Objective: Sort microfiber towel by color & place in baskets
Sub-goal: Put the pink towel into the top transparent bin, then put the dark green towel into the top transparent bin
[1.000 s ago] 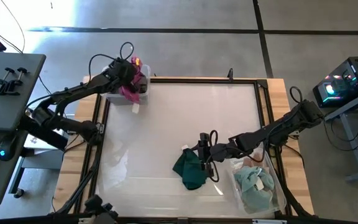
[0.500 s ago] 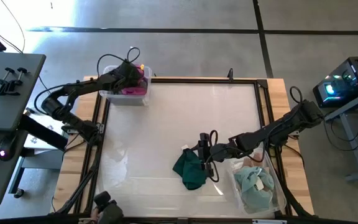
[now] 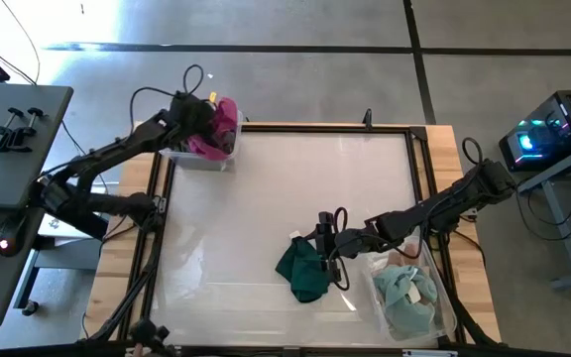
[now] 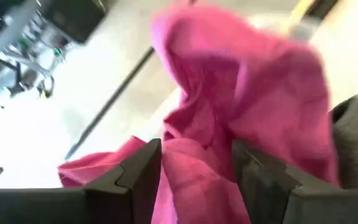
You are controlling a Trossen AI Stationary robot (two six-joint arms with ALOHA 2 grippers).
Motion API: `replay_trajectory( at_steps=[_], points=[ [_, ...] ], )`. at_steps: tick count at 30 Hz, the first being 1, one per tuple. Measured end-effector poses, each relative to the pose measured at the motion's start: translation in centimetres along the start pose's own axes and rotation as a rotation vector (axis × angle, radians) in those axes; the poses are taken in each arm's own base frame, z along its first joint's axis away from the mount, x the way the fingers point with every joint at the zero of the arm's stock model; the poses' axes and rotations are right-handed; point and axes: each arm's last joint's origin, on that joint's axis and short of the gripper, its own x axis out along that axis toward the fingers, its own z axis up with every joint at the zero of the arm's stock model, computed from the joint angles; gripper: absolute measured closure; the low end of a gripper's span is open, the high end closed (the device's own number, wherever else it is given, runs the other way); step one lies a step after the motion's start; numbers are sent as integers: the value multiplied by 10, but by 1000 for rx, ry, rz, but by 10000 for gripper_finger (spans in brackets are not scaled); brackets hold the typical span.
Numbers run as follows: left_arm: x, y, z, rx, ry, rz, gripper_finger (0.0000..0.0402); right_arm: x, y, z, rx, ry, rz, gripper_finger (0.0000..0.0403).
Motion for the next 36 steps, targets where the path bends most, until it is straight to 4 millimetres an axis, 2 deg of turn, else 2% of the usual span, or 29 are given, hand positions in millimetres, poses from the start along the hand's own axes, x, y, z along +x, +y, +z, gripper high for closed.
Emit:
replay_trajectory(
  at_steps=[5,8,13,16,20,24,27,32,36],
  points=[
    [-31,1,7,-9,-106,15,218,0,0,0,0,0,-1,137],
    [-50,-1,11,-75,-188,4,218,0,-1,0,2,0,-3,137],
    [-85,-22,23,-146,-397,-207,225,1,-4,0,7,2,-12,137],
    [-102,-52,31,-73,-459,-343,238,2,-7,0,12,2,-20,137],
    [-118,-105,37,48,-481,-484,255,2,-9,1,22,-4,-41,137],
    [-124,-164,37,153,-462,-627,266,-7,-7,-3,43,35,-240,137],
    [-123,-206,33,164,-433,-700,270,-23,0,-6,23,72,-323,137],
    [-115,-271,33,100,-506,-806,270,-47,12,-10,31,105,-324,137],
    [-102,-309,31,79,-596,-973,263,-54,19,-12,20,102,-380,137]
  ],
)
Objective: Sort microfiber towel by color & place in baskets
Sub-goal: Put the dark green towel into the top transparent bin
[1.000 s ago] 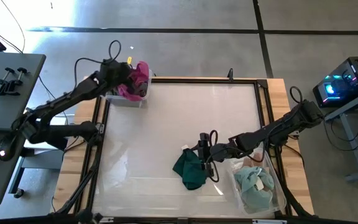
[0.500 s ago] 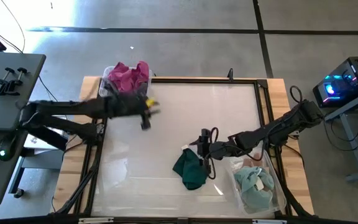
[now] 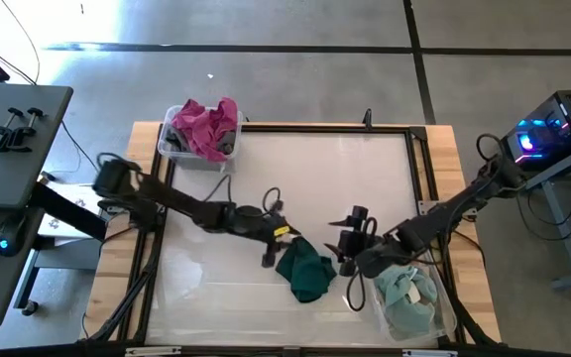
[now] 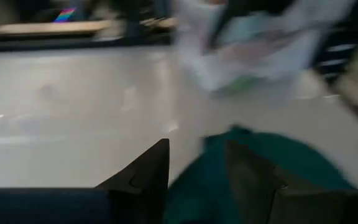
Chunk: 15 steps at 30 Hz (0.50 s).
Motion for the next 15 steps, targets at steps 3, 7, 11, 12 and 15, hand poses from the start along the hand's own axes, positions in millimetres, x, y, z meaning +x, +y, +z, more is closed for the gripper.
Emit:
replay_trajectory(
  at_steps=[3,7,11,12,15],
  points=[
    [17,2,-12,-14,-19,-156,243,-2,1,0,-5,-11,-27,137],
    [34,11,-27,-37,97,-212,205,-1,-1,0,-3,-11,-39,137],
    [46,20,-40,2,233,-201,169,2,-5,1,7,-6,-62,137],
    [49,21,-44,37,262,-206,164,3,-6,1,8,-3,-66,137],
    [54,21,-58,139,328,-247,158,6,-8,1,13,4,-77,137]
  ],
)
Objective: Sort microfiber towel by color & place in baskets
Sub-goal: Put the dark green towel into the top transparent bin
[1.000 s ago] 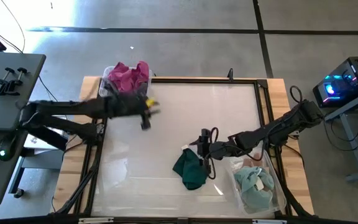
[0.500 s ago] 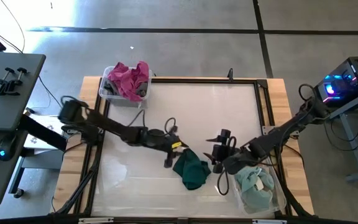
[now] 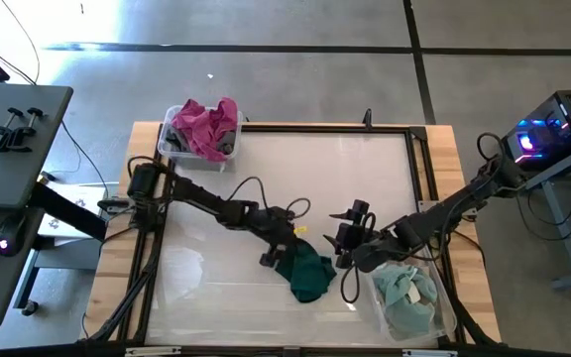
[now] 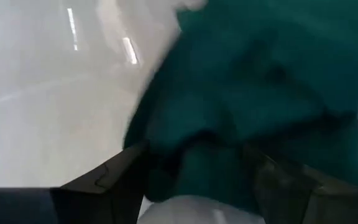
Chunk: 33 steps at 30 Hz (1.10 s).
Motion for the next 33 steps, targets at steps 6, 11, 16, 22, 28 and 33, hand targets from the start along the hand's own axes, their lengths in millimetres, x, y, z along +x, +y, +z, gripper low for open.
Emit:
replay_trajectory(
  at_steps=[6,11,16,22,28,33],
  points=[
    [7,-1,-13,63,115,44,193,3,-3,-1,1,17,-13,137],
    [-1,-1,-15,19,215,204,278,3,-3,-1,7,20,-15,137],
    [-12,-11,-17,-19,332,406,380,3,-3,-2,7,25,-16,137],
    [-16,-34,-13,-96,262,554,387,3,-3,-2,13,26,-15,137],
    [-16,-55,-33,-284,39,591,397,5,-3,-13,36,51,-18,137],
    [-24,-69,-24,-351,-251,583,400,10,-2,-29,65,67,-26,137]
  ],
)
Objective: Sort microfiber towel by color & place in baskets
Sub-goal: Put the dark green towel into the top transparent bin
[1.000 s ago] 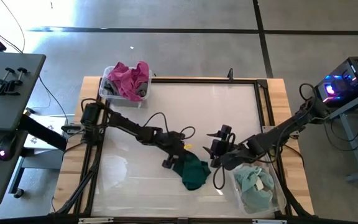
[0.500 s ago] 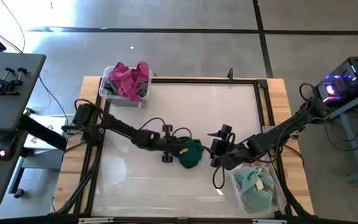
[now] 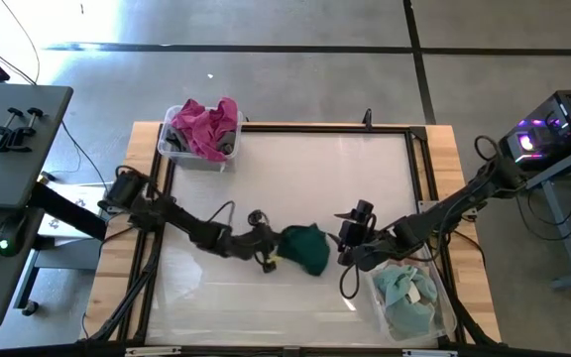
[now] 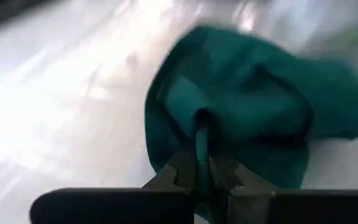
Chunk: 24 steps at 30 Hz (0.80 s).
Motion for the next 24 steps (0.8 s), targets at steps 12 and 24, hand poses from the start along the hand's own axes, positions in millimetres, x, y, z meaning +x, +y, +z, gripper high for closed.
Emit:
replay_trajectory(
  at_steps=[12,24],
  points=[
    [-95,25,119,157,-431,79,401,5,3,-7,27,-61,25,137],
    [-188,136,177,343,-365,856,401,5,3,-7,25,-61,26,137]
  ],
)
